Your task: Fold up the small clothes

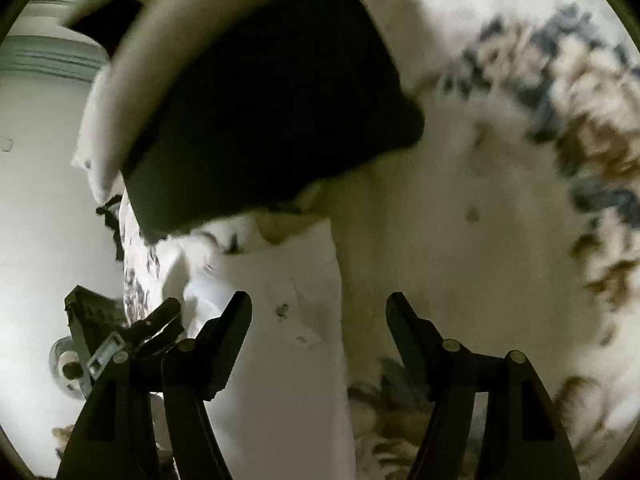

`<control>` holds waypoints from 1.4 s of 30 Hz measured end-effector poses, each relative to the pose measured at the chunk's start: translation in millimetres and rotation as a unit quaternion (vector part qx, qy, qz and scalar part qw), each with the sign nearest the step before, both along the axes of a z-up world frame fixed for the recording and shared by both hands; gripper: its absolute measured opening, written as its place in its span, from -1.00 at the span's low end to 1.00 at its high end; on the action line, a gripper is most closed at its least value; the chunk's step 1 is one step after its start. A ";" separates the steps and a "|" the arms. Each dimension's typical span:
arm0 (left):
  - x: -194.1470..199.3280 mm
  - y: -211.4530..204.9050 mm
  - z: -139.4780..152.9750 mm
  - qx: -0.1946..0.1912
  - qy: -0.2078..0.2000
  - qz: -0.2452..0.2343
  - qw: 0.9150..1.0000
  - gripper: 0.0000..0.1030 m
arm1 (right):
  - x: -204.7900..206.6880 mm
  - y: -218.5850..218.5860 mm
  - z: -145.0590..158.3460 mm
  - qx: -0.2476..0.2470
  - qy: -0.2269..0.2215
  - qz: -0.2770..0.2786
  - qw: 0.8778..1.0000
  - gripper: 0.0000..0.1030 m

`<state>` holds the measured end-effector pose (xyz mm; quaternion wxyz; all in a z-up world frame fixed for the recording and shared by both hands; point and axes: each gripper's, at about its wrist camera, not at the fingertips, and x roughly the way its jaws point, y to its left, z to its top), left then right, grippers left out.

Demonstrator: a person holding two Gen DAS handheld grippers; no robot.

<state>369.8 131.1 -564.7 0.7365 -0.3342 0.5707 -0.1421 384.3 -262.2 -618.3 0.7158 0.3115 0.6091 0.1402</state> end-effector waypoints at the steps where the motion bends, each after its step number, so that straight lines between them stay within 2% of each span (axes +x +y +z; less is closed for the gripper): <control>1: -0.6 -1.3 -7.5 -0.030 0.010 -0.003 0.999 0.20 | 5.6 1.9 -8.0 0.006 0.004 0.004 1.000 0.39; 2: 1.7 -5.1 -15.6 -0.062 0.020 -0.009 0.998 0.22 | 10.7 3.4 -16.2 0.018 0.008 0.009 1.000 0.39; 3: 4.9 -9.9 -21.1 -0.077 0.025 -0.016 0.997 0.22 | 8.5 7.4 -22.1 0.027 0.010 0.011 1.000 0.42; 7: 19.8 -31.0 -15.6 -0.052 -0.001 -0.051 0.997 0.18 | 19.8 14.7 -25.5 0.066 -0.003 0.014 0.998 0.42; 8: 21.9 -35.1 -13.4 -0.041 -0.011 -0.060 0.997 0.12 | 22.3 15.2 -23.8 0.069 -0.008 0.016 0.997 0.31; 9: 23.2 -39.7 -8.5 -0.024 -0.025 -0.070 0.997 -0.08 | 24.2 16.1 -20.8 0.065 -0.016 0.018 0.998 -0.16; 10: 27.8 -45.5 -6.1 -0.005 -0.034 -0.081 0.996 -0.77 | 24.7 16.4 -18.4 0.060 -0.021 0.020 0.998 -0.52; 11: 28.8 -50.4 -4.5 0.018 -0.037 -0.093 0.995 -0.85 | 25.7 18.1 -14.8 0.040 -0.026 0.024 0.999 -0.84; 15: 19.8 -51.7 6.9 0.037 -0.063 -0.100 0.992 -0.85 | 23.0 24.9 -5.2 0.010 -0.049 0.025 0.998 -0.89; 21: 18.8 -55.5 36.9 0.039 -0.101 -0.112 0.988 -0.85 | 11.9 19.9 21.2 0.028 -0.081 0.007 0.996 -0.91; 27: 5.9 -44.8 61.5 0.037 -0.125 -0.114 0.985 -0.85 | -12.5 29.1 56.1 0.039 -0.105 0.017 0.994 -0.91; 31: -21.0 -37.3 80.7 0.035 -0.145 -0.109 0.983 -0.85 | -41.2 21.0 87.3 0.054 -0.124 0.040 0.990 -0.91; 34: -51.4 -27.1 95.6 0.038 -0.160 -0.112 0.980 -0.85 | -64.7 34.9 103.7 0.059 -0.133 0.058 0.988 -0.91; 39: -91.6 -50.4 106.9 0.033 -0.151 -0.114 0.981 -0.80 | -113.8 45.0 112.3 0.070 -0.121 0.084 0.987 -0.91; 40: -107.3 -47.1 106.2 0.034 -0.142 -0.110 0.983 -0.75 | -126.4 48.1 112.1 0.076 -0.113 0.090 0.987 -0.90; 42: -134.7 -41.5 106.7 0.037 -0.120 -0.100 0.987 -0.48 | -152.0 48.4 109.5 0.084 -0.092 0.102 0.987 -0.89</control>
